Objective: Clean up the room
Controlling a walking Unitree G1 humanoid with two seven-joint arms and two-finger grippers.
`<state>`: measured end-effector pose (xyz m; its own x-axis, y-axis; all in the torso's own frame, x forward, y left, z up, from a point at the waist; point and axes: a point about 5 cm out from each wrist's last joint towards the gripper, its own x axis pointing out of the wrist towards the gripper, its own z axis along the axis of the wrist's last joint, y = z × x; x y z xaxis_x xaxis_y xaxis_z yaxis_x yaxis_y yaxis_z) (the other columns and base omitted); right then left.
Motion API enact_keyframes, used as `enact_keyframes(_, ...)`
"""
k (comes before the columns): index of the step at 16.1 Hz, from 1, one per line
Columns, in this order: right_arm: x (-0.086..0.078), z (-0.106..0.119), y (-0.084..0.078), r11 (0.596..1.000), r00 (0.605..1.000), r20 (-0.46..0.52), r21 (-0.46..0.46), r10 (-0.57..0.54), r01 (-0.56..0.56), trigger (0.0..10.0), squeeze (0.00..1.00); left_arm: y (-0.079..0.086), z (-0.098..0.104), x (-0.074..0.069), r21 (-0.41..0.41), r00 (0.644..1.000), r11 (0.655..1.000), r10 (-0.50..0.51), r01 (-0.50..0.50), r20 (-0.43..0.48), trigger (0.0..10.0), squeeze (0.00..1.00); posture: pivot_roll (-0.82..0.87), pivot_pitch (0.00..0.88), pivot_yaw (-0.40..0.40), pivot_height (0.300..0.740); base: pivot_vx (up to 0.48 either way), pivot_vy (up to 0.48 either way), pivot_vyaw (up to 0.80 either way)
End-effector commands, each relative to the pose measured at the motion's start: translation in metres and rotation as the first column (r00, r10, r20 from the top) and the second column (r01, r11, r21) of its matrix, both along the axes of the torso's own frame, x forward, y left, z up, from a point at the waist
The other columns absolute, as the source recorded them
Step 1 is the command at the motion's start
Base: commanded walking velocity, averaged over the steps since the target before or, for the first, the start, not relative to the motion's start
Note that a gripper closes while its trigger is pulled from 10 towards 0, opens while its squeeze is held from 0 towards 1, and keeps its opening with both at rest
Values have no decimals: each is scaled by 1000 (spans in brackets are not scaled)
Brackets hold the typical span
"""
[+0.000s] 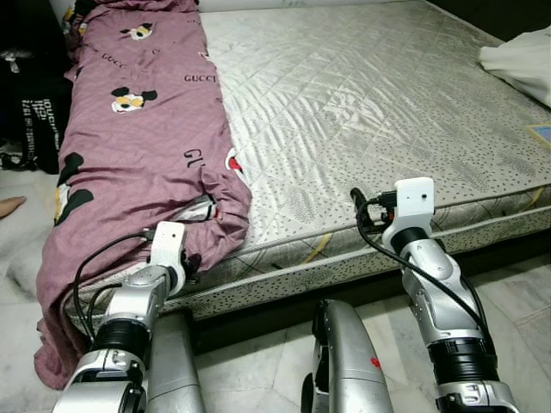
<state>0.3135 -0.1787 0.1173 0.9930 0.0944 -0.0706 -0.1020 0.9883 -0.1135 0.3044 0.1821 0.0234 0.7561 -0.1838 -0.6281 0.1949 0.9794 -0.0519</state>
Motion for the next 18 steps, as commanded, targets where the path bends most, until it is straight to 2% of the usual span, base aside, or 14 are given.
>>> enact_keyframes(1, 3, 1, 0, 1000, 1000, 2, -4, -5, 5, 10000, 0, -25, -16, -11, -55, 989, 992, -119, 114, -91, 0, 0, -185, 0, -40, 504, 0, 0, 0)
enact_keyframes(6, 6, 3, 1, 1000, 1000, 11, 0, -5, 5, 10000, 0, -23, -15, -6, -48, 994, 996, -85, 82, -74, 0, 0, -184, 0, -39, 504, 0, 0, 0)
enact_keyframes(10, 7, 4, 3, 1000, 1000, 16, 3, -1, 1, 10000, 0, -15, -11, 1, -66, 999, 997, 23, -26, -46, 0, 0, -187, 0, -40, 504, 0, 0, 0)
enact_keyframes(14, 8, 5, 3, 1000, 1000, 22, 5, 0, 0, 10000, 0, 2, -7, 9, -106, 979, 973, 204, -204, -13, 0, 0, -190, 0, -42, 504, 0, 0, 0)
enact_keyframes(15, 8, 5, 3, 1000, 1000, 22, 4, 0, 0, 10000, 0, 12, -4, 9, -90, 969, 965, 248, -246, 12, 0, 0, -190, 0, -42, 504, 0, 0, 0)
enact_keyframes(18, 7, 3, 3, 1000, 1000, 17, 4, 2, -2, 10000, 0, 33, -8, -1, -95, 953, 949, 303, -300, 24, 0, 0, -176, 0, -50, 504, 0, 0, 0)
